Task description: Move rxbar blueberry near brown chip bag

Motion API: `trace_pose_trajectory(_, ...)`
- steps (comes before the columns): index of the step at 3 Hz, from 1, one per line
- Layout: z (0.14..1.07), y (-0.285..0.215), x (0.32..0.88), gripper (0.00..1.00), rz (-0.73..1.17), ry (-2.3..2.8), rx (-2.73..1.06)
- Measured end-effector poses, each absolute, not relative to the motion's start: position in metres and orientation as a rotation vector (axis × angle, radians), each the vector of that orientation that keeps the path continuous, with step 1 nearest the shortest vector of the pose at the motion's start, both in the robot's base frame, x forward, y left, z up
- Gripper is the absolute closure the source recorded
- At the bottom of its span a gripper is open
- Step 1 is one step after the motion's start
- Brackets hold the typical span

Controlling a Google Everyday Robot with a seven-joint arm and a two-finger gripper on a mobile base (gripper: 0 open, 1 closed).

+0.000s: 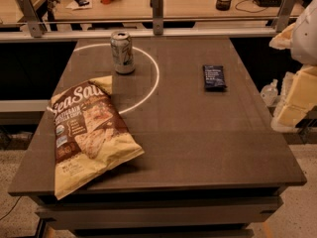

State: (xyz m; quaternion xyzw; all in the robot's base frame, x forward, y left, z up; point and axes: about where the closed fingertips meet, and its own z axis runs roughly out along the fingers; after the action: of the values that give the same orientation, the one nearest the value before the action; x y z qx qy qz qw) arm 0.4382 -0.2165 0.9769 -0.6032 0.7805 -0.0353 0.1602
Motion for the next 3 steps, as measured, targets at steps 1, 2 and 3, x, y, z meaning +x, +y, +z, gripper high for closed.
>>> trace_pose_trajectory(1, 0.977, -0.216, 0.438, 0.0, -0.101, 2.23, -1.723)
trace_pose_trajectory(2, 0.979, -0.217, 0.441, 0.0, -0.105, 2.227, -1.69)
trace_pose_trajectory(3, 0.968, -0.234, 0.456, 0.0, -0.134, 2.298, -1.517)
